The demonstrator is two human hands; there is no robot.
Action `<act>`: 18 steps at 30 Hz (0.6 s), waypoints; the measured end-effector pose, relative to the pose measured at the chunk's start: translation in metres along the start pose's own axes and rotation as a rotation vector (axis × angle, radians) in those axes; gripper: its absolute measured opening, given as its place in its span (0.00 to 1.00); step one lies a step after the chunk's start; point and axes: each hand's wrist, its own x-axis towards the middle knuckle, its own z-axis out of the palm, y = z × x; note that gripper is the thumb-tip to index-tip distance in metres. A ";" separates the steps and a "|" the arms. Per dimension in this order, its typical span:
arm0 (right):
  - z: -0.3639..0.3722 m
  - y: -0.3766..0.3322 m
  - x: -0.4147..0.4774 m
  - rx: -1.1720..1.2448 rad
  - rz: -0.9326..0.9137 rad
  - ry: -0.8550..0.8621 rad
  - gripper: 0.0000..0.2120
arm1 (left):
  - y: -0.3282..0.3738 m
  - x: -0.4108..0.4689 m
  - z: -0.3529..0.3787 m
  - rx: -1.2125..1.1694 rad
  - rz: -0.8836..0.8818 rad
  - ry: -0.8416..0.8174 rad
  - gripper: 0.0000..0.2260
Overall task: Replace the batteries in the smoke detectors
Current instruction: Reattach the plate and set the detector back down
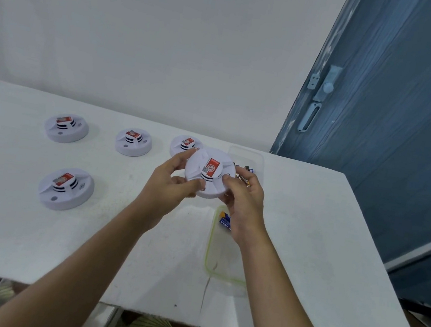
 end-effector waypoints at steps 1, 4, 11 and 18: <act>0.001 0.001 0.000 -0.006 0.006 -0.007 0.17 | -0.001 0.000 -0.002 0.001 -0.009 0.008 0.21; 0.006 0.008 0.001 -0.033 0.030 -0.033 0.14 | -0.010 0.001 -0.011 -0.005 -0.050 0.110 0.15; 0.022 0.044 0.005 -0.253 0.056 -0.045 0.18 | -0.038 -0.002 -0.044 0.110 -0.153 0.266 0.09; 0.046 0.062 0.001 -0.501 0.086 -0.082 0.20 | -0.055 -0.002 -0.062 0.309 -0.220 0.322 0.11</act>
